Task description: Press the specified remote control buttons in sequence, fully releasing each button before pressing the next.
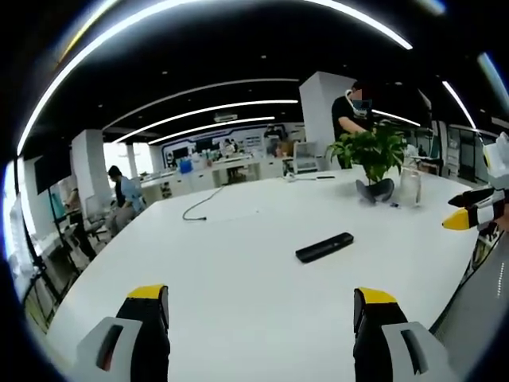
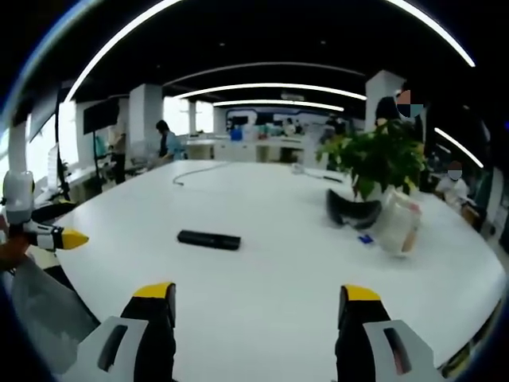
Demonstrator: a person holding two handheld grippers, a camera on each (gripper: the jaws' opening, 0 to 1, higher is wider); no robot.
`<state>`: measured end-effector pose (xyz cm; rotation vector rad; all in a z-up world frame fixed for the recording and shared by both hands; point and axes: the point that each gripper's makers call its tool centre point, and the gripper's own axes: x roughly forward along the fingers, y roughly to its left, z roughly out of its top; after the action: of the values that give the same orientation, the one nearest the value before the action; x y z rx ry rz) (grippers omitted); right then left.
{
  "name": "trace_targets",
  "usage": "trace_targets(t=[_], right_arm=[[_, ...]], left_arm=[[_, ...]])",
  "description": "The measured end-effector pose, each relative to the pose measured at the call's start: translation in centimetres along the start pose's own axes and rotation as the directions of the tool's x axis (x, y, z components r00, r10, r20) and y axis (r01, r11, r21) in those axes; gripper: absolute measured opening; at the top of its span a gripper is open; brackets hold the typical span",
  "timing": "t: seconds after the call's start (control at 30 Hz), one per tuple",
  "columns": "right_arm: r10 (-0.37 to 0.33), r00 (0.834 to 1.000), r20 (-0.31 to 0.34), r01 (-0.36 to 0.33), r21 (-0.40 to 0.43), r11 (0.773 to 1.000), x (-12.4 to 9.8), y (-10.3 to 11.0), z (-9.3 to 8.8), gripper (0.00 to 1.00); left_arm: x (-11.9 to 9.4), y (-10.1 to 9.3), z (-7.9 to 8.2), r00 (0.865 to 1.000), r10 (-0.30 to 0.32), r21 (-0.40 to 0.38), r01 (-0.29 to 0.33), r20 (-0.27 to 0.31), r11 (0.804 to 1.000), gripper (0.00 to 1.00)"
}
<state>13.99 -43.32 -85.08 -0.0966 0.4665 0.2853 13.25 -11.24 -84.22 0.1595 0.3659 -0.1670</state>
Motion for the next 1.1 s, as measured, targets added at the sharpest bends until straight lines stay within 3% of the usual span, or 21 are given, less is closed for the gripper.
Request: trace_targets(t=[1.1], right_arm=[[-0.010, 1.000, 0.014, 0.010, 0.021, 1.000, -0.18, -0.41, 0.19, 0.81]], left_arm=[[0.26, 0.21, -0.42, 1.000, 0.009, 0.039, -0.009, -0.018, 0.999, 0.99]])
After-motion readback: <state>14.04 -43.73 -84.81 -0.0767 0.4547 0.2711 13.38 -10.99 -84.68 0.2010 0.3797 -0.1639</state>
